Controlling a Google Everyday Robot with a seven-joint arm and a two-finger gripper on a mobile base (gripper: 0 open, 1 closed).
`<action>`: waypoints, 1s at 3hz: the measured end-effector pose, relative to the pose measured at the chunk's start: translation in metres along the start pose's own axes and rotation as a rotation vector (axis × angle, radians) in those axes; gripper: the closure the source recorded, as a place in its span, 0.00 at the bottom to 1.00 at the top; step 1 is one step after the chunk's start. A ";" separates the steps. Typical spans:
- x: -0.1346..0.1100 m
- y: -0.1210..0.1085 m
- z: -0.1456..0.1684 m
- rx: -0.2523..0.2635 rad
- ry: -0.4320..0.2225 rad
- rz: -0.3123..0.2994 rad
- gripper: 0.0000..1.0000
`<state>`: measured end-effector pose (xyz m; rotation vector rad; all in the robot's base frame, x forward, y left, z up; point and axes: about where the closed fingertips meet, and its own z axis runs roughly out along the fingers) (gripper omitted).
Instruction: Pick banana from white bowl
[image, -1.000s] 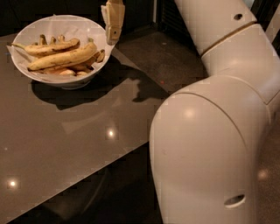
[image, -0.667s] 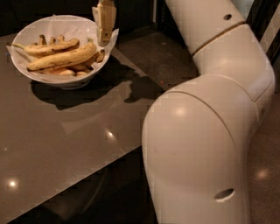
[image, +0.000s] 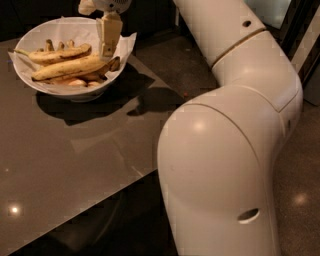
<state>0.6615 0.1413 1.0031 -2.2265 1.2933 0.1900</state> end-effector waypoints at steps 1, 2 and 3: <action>0.001 0.005 0.014 -0.030 -0.013 0.024 0.24; 0.001 0.007 0.027 -0.060 -0.014 0.033 0.27; 0.002 0.006 0.035 -0.079 -0.011 0.032 0.31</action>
Offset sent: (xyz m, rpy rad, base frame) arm -0.0093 0.0042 -0.0355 -0.0662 0.1274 0.0173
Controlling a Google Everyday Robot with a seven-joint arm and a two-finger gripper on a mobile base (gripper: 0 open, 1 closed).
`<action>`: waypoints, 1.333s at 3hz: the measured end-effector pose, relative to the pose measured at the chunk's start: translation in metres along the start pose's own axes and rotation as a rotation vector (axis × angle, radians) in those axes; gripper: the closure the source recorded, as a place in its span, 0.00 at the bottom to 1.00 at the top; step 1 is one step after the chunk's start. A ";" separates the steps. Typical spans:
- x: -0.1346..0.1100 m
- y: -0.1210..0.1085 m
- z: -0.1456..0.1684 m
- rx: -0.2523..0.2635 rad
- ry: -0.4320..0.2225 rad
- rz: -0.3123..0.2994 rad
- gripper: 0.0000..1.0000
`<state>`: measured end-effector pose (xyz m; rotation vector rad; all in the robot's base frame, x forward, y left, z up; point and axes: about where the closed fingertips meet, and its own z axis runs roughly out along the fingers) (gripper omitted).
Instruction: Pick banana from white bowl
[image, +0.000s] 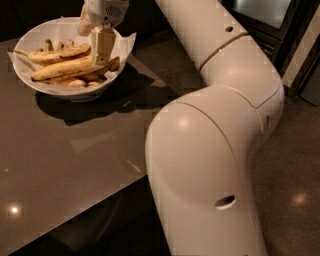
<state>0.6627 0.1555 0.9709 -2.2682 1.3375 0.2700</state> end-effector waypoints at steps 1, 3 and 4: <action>0.002 -0.005 0.009 -0.018 0.005 -0.006 0.31; 0.007 -0.008 0.034 -0.064 0.006 0.007 0.33; 0.012 -0.003 0.042 -0.090 0.021 0.019 0.34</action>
Offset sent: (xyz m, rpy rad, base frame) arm 0.0051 -0.0039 -0.0251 -0.1017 0.1046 0.0504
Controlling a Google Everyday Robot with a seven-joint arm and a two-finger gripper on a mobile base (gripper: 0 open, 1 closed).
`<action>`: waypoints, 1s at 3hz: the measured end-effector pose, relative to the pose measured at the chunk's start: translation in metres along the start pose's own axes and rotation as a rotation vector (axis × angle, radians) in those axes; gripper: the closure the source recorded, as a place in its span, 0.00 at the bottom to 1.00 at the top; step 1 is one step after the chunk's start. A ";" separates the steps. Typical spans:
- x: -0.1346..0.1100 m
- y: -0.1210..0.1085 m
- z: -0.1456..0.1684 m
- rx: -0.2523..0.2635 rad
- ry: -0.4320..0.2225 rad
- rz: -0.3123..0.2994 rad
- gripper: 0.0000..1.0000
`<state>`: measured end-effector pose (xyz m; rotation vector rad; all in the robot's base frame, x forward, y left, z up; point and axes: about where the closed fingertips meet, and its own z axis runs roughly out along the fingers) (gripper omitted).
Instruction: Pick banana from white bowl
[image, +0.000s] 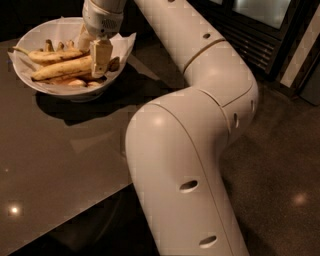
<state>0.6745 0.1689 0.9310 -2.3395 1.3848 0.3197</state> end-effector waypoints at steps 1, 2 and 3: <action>-0.001 0.000 -0.003 -0.003 0.001 0.003 0.34; 0.002 0.001 -0.004 -0.008 0.007 0.013 0.33; 0.009 0.007 -0.003 -0.020 0.015 0.038 0.36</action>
Offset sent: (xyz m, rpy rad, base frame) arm -0.0241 -0.0338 -0.0178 -0.1262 0.1095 0.0039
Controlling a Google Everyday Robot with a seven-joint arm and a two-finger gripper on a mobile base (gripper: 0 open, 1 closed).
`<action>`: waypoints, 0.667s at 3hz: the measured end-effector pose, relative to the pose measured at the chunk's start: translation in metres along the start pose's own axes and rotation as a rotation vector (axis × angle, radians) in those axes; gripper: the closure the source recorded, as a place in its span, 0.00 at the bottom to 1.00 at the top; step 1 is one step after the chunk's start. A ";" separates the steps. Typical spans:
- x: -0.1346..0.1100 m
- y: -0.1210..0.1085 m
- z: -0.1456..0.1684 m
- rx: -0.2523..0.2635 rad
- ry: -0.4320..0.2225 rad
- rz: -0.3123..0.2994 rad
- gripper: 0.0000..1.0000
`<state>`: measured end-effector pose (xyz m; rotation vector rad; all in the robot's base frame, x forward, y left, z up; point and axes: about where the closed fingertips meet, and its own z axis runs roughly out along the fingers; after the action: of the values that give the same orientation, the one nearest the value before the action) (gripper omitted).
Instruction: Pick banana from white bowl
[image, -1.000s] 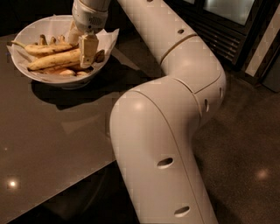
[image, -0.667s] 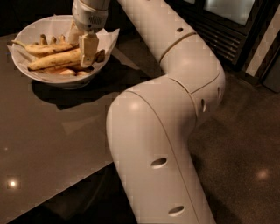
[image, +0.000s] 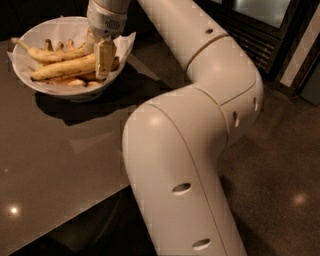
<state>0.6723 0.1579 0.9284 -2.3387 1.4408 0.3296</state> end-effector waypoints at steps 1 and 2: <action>0.006 0.008 0.001 -0.010 0.002 0.030 0.37; 0.012 0.019 0.007 -0.034 0.009 0.053 0.55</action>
Offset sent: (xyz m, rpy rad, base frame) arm -0.0432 -0.0409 -0.0262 -0.1021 0.1292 -0.0280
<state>0.6607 0.1439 0.9140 -2.3350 1.5156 0.3609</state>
